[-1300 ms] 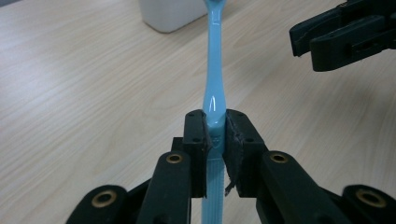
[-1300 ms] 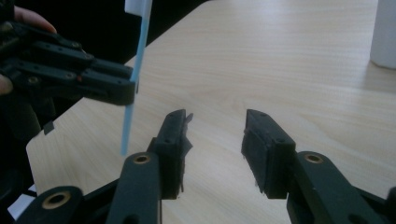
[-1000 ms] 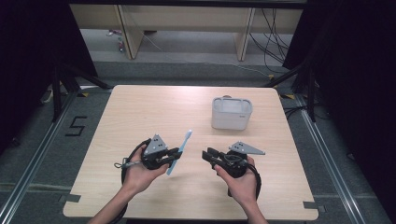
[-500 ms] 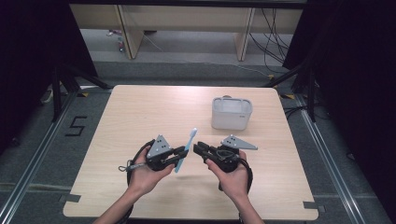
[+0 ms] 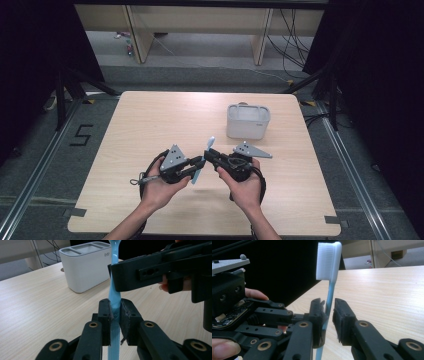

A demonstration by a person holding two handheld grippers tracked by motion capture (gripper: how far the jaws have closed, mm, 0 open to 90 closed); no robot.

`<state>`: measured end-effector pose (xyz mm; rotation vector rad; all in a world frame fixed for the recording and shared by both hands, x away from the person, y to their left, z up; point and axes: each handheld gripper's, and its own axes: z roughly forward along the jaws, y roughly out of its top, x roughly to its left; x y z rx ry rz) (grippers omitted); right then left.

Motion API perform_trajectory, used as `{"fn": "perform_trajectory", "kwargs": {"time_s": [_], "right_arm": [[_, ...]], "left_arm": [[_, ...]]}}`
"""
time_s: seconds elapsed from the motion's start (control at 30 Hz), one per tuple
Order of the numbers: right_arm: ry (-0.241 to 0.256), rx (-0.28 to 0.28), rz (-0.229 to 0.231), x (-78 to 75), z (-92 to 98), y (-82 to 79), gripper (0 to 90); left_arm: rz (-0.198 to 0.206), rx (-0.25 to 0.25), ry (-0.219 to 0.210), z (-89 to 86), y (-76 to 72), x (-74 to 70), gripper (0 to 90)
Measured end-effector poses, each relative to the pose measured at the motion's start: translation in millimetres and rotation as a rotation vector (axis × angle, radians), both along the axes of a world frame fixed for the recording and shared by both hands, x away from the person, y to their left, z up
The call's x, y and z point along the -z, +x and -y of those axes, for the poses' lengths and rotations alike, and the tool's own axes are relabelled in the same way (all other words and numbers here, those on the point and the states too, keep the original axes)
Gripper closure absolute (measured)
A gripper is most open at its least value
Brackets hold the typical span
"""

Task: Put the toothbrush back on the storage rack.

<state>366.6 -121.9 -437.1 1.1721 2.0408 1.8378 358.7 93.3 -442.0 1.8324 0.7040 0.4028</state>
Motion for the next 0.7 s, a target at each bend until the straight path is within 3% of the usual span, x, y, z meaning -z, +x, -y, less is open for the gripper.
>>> {"fn": "perform_trajectory", "kwargs": {"time_s": [0.2, 0.4, 0.57, 0.7], "right_arm": [[0.002, -0.001, 0.011, -0.2, -1.7, 0.2, 85.0], [-0.018, -0.01, 0.034, -3.4, -2.3, -1.1, 86.1], [-0.043, 0.007, 0.057, -9.3, 0.8, -1.0, 86.2], [-0.048, 0.026, 0.062, -11.0, 3.7, -0.3, 86.2]], "left_arm": [[0.002, -0.003, -0.006, -0.8, 0.3, -0.9, 78.6], [0.007, 0.0, -0.01, -0.2, 0.7, -2.1, 77.9], [0.028, -0.002, 0.032, 0.5, 0.3, 0.2, 60.9], [0.044, -0.006, 0.064, -2.1, -2.2, 0.9, 55.3]]}}
